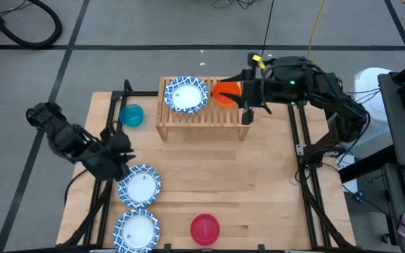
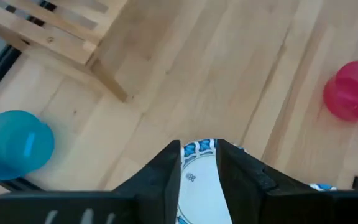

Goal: Place and stack bowls onto a shelf
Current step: Stack the top white patterned bowl on top of the white patterned bowl on the shelf

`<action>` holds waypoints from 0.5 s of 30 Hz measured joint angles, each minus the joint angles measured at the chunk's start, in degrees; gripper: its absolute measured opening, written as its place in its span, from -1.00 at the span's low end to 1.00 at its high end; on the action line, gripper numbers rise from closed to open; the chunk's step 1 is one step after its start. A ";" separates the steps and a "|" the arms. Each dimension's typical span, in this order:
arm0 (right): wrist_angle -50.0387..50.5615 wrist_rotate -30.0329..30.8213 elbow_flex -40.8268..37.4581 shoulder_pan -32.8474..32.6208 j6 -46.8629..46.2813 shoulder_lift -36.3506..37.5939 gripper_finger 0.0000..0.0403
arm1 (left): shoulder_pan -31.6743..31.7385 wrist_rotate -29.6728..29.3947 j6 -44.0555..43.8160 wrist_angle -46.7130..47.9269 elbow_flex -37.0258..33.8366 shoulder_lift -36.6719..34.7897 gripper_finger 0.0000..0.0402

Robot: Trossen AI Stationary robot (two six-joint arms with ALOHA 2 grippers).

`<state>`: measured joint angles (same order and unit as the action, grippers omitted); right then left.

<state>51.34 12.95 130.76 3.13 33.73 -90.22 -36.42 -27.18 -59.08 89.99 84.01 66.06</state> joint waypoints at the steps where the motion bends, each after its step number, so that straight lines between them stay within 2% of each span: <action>1: -0.03 1.10 0.00 -0.45 0.22 0.37 -0.29 | 0.05 0.37 0.48 0.00 0.00 0.76 -0.44; 4: 0.25 3.35 0.00 -1.57 1.01 1.61 -0.29 | -0.44 1.37 4.81 -0.01 0.00 3.82 -0.43; 7: 0.49 4.65 0.00 -2.28 0.54 2.79 -0.29 | -1.19 2.35 4.52 -0.52 0.00 7.59 -0.43; 10: 1.12 5.41 0.00 -2.90 -0.30 4.03 -0.29 | -1.78 3.97 -0.03 -1.06 0.00 11.40 -0.43; 15: 1.85 5.42 0.00 -3.71 -0.22 5.53 -0.29 | -1.95 6.85 -13.52 -5.84 -0.02 16.88 -0.43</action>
<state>53.19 18.37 130.76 -0.58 33.52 -84.69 -38.37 -20.33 -72.61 84.15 83.99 82.94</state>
